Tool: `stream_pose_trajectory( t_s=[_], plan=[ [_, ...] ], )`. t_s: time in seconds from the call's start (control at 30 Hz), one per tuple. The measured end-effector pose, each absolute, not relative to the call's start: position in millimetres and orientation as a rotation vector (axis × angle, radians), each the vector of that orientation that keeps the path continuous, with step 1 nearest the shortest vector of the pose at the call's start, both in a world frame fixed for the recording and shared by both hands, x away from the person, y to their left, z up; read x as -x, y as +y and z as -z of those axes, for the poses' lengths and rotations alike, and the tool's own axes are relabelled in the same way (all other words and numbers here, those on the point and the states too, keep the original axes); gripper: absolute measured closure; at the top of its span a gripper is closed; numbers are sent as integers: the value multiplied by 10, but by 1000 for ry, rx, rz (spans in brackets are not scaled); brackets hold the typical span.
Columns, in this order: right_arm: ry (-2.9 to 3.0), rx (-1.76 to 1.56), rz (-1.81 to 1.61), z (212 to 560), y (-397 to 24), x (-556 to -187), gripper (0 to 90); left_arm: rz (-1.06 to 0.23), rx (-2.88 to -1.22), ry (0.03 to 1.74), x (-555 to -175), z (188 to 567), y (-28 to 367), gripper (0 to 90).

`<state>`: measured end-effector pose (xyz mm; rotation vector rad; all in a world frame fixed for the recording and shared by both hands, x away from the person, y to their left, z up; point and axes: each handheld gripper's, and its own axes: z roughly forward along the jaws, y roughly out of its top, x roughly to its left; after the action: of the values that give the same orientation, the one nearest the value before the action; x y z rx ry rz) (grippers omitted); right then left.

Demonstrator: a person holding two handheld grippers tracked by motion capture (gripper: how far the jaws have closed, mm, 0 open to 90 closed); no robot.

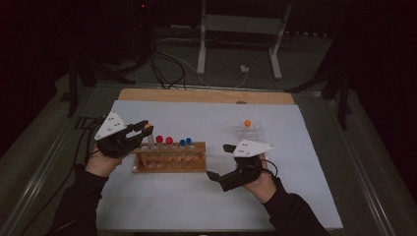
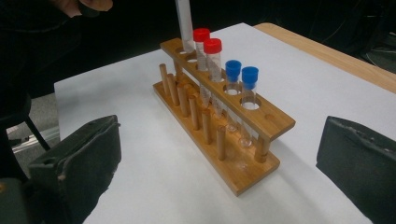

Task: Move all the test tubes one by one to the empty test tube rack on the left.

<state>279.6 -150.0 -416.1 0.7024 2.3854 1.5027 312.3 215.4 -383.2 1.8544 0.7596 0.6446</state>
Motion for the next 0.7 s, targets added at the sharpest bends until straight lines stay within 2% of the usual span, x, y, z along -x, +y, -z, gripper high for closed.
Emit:
stream_pose_trajectory(
  t_s=[0.27, 0.7],
  plan=[
    [2382, -701, -1507, 4150, -1511, -2794, 1, -600, -1847, 778, -3179, 3921, 2193, 713],
    [2391, -701, -1500, 4153, -1515, -2802, 1, -556, -1924, 764, -3238, 4133, 2195, 713]
  ],
)
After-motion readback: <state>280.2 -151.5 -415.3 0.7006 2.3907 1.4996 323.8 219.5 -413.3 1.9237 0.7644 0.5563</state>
